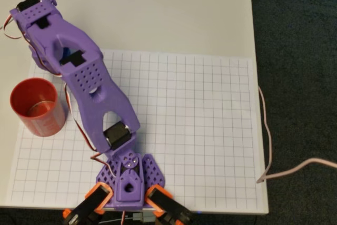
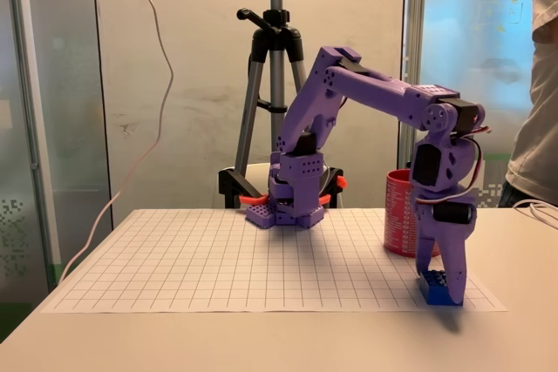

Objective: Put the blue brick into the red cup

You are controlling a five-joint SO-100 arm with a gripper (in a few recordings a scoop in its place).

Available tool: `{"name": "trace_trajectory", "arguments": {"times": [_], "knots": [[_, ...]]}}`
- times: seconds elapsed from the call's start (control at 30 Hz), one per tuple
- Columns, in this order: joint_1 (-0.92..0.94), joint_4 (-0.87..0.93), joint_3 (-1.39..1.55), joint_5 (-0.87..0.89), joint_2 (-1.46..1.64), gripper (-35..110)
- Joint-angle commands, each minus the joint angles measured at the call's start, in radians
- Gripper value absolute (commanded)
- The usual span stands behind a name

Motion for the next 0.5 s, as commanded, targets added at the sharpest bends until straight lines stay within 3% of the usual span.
{"name": "trace_trajectory", "arguments": {"times": [0.0, 0.07, 0.17, 0.47], "knots": [[0.005, 0.009, -0.041, -0.008, 0.044, 46], [0.015, -0.002, -0.051, -0.026, 0.046, 40], [0.031, 0.002, -0.063, -0.026, 0.049, 0], [0.051, -0.026, -0.029, -0.046, 0.052, 0]]}}
